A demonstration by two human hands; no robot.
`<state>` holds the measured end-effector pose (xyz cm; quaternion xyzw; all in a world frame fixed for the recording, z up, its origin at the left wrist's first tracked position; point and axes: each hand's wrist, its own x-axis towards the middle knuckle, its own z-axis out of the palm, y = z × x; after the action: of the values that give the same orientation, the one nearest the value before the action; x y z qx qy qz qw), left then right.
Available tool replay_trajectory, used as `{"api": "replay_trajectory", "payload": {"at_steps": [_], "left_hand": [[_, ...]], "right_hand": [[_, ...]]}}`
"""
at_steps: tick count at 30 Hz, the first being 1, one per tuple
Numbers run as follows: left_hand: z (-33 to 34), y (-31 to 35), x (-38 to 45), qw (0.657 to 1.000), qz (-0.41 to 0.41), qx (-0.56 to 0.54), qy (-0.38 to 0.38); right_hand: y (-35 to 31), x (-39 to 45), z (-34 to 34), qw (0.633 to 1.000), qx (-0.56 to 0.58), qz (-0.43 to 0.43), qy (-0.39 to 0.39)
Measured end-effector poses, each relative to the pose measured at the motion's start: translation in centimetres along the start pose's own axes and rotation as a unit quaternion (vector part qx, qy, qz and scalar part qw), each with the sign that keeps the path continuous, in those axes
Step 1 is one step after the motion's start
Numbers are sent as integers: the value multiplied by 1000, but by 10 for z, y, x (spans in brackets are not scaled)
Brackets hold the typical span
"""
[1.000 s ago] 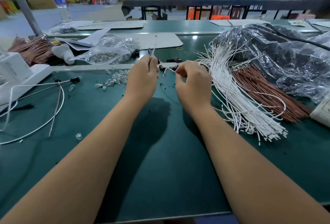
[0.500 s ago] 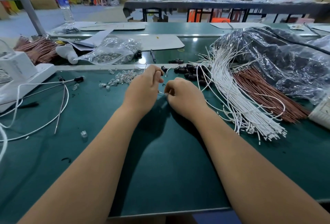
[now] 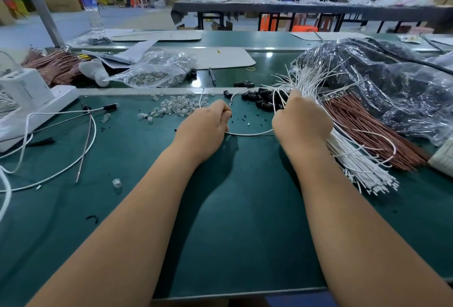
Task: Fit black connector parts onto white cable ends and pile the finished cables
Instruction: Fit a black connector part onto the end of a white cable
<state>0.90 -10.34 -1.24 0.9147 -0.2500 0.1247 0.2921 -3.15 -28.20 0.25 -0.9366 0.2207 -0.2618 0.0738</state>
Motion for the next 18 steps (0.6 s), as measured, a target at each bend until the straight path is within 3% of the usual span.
{"api": "replay_trajectory", "payload": {"at_steps": [5,9,11,15,18], "left_hand": [[0,1,0,1000,-5,-11,-4],[-1,-1,0,999,-16,-42,-12],[-1,-2,1,996,-30,-86,-12],[-4,0,4,966,-78,-246,23],[-10,-1,4,937,-104,-332,46]], "right_hand": [[2,1,7,999,23,-8,32],[-11,0,6,956,269,-38,107],[-23,-4,6,924,368,-50,95],[-37,-12,14,896,437,-75,14],[-37,-11,14,877,475,-65,8]]}}
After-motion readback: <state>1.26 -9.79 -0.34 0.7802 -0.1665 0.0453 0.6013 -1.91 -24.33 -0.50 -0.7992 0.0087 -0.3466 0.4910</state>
